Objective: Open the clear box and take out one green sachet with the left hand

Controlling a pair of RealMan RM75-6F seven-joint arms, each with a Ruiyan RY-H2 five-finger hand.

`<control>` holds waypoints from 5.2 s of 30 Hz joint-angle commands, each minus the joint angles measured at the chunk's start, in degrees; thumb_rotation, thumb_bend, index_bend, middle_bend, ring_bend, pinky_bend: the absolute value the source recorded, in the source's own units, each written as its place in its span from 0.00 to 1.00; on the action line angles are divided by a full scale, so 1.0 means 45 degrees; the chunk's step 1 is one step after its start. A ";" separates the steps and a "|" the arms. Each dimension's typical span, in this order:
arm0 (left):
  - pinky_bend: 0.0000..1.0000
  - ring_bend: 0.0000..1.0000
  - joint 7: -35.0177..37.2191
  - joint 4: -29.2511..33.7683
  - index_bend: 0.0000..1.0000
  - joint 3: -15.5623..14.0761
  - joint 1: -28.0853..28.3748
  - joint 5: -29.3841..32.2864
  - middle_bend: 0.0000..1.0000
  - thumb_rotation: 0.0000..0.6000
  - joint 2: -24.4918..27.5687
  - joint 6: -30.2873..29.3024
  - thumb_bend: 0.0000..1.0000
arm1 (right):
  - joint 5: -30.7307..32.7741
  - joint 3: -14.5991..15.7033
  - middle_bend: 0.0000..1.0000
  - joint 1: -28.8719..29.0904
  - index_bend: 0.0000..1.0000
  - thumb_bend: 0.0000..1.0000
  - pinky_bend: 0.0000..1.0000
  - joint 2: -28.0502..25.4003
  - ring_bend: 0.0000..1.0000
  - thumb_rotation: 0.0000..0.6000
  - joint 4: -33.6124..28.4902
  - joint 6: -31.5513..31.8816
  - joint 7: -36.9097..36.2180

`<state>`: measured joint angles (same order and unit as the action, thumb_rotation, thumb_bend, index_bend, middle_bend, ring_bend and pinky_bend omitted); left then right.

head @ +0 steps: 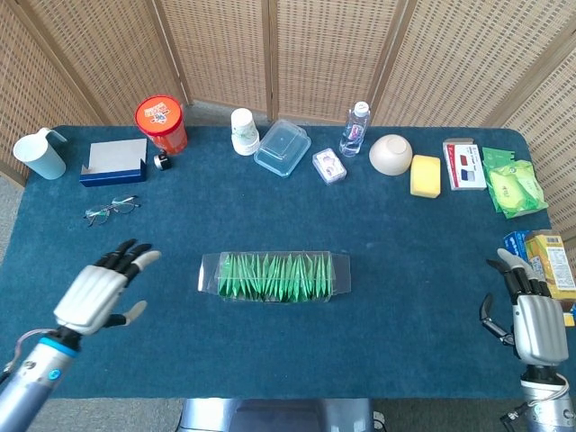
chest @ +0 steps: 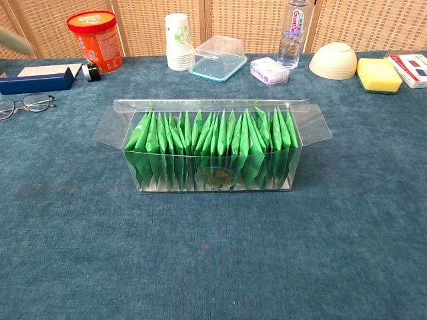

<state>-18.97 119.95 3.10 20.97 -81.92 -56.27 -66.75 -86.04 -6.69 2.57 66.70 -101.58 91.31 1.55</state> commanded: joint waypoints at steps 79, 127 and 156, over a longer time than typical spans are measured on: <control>0.20 0.04 -0.0567 -0.4229 0.30 0.2814 0.9354 0.9958 0.12 0.94 -0.4753 0.5104 0.49 | 0.0361 -0.0091 0.17 -0.1050 0.24 0.66 0.22 -0.0202 0.15 0.71 0.0189 0.0719 -0.0526; 0.22 0.00 -0.0383 -0.6702 0.08 0.1948 1.0306 1.1286 0.08 0.48 -0.6149 0.3730 0.40 | 0.0316 -0.0114 0.17 -0.1150 0.24 0.66 0.22 -0.0257 0.15 0.71 -0.0126 0.0816 -0.0167; 0.21 0.00 0.2382 -0.3150 0.21 0.0671 0.7260 0.2124 0.02 0.82 -0.2167 0.1327 0.37 | 0.0188 -0.0100 0.17 -0.1085 0.24 0.66 0.22 -0.0131 0.15 0.71 -0.0091 0.0719 -0.0132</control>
<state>-11.76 105.00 7.21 55.42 -67.94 -68.76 -61.49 -85.20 -7.13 -2.33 66.10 -102.00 94.56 0.94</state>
